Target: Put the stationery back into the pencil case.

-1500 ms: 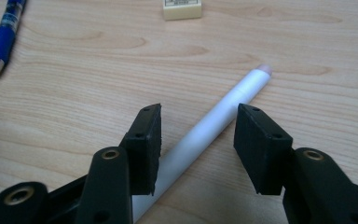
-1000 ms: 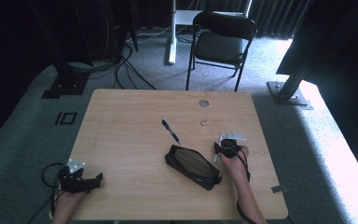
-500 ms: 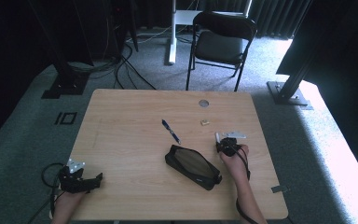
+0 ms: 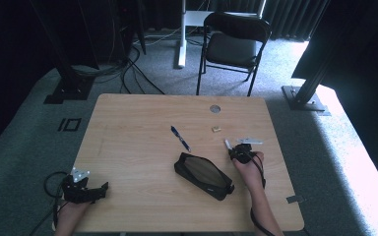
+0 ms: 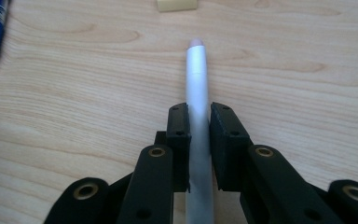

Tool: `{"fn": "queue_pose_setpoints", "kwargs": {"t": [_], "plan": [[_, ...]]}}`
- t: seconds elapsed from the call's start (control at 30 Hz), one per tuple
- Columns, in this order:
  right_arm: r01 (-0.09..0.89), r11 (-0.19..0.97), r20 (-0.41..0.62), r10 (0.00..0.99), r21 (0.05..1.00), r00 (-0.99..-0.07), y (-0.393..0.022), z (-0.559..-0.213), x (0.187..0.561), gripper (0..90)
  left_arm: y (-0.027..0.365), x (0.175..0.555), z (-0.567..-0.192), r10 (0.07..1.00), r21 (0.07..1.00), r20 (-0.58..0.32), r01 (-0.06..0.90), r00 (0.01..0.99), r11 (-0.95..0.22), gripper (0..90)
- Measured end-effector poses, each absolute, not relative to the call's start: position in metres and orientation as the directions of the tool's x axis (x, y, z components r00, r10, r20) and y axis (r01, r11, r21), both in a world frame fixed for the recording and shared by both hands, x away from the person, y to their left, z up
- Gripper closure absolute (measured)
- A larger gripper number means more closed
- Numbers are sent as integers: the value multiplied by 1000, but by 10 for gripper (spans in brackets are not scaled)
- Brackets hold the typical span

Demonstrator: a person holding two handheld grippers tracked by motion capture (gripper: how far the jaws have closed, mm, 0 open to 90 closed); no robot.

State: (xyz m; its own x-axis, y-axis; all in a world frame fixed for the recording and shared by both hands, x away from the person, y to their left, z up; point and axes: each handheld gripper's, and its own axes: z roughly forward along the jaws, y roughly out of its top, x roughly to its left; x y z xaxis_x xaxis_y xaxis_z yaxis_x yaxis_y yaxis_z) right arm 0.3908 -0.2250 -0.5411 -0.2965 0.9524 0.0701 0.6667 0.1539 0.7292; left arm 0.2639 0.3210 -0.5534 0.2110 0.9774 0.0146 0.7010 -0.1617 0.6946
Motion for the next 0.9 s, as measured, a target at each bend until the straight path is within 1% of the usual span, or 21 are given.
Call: {"fn": "queue_pose_setpoints", "kwargs": {"t": [0.23,0.53,0.73,0.9], "plan": [[649,145,88,946,747,-312,-231,-527,390,785,321,264,-553,978,695,14,701,210,-161,6],[628,180,74,931,757,-357,-234,-511,387,785,321,264,-553,977,695,15,701,211,-162,5],[610,177,93,919,772,-384,-234,-501,383,785,321,264,-553,977,695,14,701,211,-161,5],[593,185,90,911,784,-403,-233,-491,380,785,321,264,-553,977,695,14,701,211,-161,5]]}}
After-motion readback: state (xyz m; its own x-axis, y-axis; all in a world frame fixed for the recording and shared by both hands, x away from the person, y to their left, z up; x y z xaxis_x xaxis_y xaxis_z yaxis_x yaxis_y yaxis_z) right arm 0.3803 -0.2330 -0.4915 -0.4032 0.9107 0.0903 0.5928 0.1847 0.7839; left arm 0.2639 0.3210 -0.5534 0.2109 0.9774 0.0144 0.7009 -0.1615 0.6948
